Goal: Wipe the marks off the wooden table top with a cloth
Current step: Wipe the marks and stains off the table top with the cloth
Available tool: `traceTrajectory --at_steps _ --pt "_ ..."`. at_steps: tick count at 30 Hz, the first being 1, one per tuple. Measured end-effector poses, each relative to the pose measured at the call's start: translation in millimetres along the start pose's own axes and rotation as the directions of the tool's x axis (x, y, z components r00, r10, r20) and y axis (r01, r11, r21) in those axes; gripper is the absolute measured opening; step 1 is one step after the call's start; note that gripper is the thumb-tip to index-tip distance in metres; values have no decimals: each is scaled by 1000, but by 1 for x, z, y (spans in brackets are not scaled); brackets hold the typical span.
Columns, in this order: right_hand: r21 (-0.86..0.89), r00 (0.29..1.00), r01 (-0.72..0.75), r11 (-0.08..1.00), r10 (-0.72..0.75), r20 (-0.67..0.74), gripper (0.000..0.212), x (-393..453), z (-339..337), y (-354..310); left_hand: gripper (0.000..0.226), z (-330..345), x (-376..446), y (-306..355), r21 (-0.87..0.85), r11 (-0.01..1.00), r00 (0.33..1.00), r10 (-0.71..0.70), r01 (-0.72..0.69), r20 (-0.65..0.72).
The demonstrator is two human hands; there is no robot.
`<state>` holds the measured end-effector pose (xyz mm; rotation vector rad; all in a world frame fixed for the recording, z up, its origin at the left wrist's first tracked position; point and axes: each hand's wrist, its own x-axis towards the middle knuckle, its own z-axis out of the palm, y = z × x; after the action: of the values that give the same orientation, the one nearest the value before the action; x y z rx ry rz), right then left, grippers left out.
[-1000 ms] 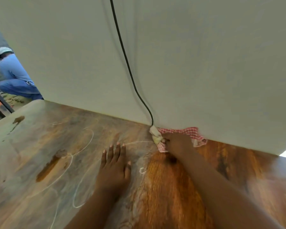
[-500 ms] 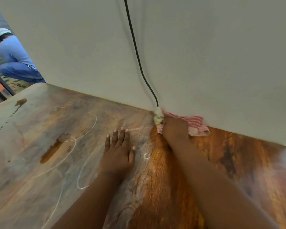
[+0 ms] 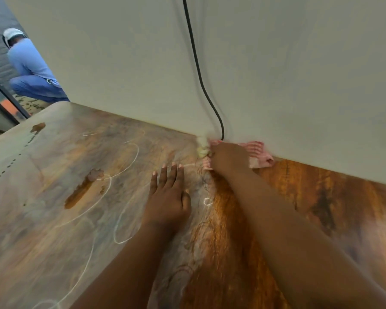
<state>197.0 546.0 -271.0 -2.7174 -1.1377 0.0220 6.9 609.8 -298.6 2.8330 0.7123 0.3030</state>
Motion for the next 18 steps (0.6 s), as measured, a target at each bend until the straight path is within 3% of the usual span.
traceTrajectory --at_steps 2,4,7,9,11,15,18 --pt "94 980 198 976 -199 -4 38 -20 13 -12 69 0 0 1 -10 1000 1000 1 -1 -10" --pt "175 964 258 950 -266 21 36 -29 8 2 69 -1 0 1 -21 1000 1000 2 -2 -7" --pt "99 990 109 989 -117 75 34 -7 -4 29 70 0 1 0 -10 1000 1000 1 -1 1" --pt "-39 999 -28 999 29 26 34 9 -4 25 70 1 0 0 -7 1000 1000 -9 9 2" --pt "-55 999 -39 998 37 -40 32 10 2 1 71 1 0 0 -6 1000 1000 -18 18 1" --pt "101 962 273 957 -272 -23 38 -37 14 -18 73 0 -1 2 -15 999 999 -41 41 -20" --pt "84 947 312 947 -316 50 36 -63 -2 21 70 -5 -7 4 -30 997 998 -70 69 -11"
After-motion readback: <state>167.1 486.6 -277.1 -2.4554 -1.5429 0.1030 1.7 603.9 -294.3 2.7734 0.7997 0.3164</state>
